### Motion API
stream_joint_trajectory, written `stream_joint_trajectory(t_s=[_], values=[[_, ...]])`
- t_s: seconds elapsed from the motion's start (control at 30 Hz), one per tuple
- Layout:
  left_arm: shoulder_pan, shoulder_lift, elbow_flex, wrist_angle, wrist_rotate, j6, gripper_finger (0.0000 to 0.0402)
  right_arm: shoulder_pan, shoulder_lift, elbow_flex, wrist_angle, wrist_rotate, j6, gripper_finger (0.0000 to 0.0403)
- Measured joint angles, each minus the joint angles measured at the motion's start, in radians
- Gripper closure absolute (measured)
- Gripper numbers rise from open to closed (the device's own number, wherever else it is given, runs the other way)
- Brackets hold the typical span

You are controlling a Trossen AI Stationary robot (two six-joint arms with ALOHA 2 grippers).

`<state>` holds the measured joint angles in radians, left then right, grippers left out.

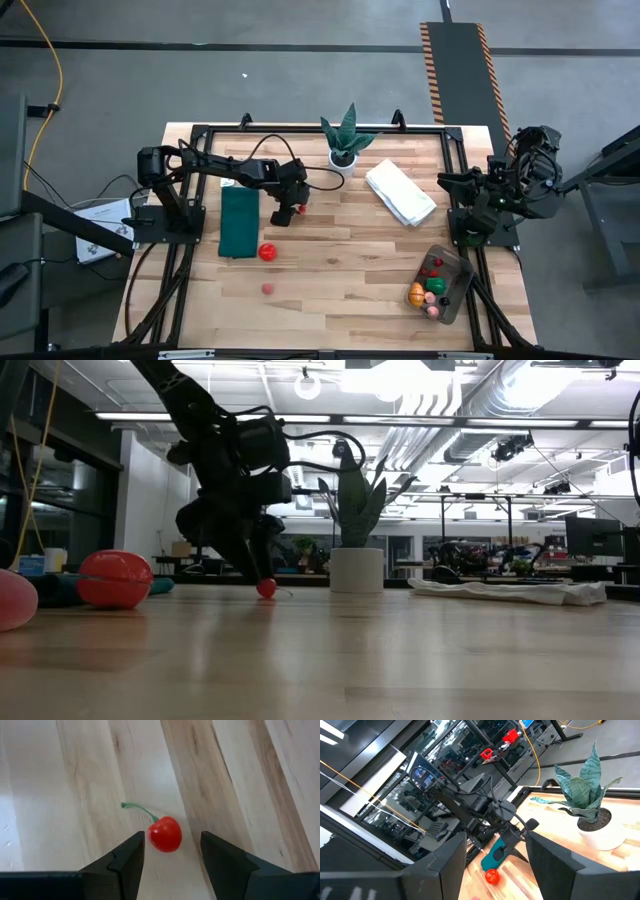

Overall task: Pick and placing Produce into tupperware
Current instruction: Put the red cherry into the black bin

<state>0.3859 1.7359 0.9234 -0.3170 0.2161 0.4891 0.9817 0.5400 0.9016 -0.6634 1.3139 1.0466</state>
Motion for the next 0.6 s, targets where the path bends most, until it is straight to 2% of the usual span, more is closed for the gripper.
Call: stream_joint_trajectory(t_s=[0.6], values=[[0.0,0.029,0.013,0.03,-0.006,-0.075,0.022,0.0,0.0,0.0,-0.001,0.0,0.0,0.0206]])
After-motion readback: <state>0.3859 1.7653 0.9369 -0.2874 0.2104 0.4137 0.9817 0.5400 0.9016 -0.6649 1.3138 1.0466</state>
